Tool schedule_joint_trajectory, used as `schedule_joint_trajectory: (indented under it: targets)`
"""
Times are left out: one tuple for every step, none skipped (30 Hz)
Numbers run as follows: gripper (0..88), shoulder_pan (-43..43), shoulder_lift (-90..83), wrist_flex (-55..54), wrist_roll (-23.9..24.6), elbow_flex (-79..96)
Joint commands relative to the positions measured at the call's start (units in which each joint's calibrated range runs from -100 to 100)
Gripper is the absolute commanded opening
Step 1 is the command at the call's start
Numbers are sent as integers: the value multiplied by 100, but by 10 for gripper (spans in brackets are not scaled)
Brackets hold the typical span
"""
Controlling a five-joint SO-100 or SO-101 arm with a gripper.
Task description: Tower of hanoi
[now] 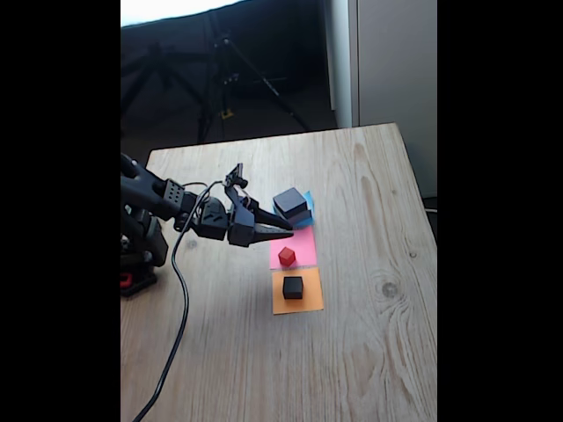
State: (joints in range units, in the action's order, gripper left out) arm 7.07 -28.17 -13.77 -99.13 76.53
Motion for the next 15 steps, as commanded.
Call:
schedule_joint_trajectory:
  targets:
    - [4,325,-945,2854,-87,-1062]
    - [4,408,-1066,3477,-87,-1371]
    - [4,475,-1164,3955,-87,-1626]
    - [3,559,-1255,4441,-87,-1917]
    - [3,651,-1331,4894,-87,-2199]
    - [3,751,-1399,5363,-87,-2526]
    - [3,851,-1437,5784,-87,-2817]
    - [3,968,-1475,6181,-87,-3108]
    - [3,1069,-1497,6472,-87,-3362]
    - [3,1219,-1520,6755,-87,-3599]
    - [3,1336,-1535,6958,-87,-3790]
    - [3,1478,-1543,7120,-87,-3962]
    - [3,1620,-1550,7274,-87,-4080]
    - [3,1779,-1558,7403,-87,-4208]
    - [3,1896,-1558,7460,-87,-4299]
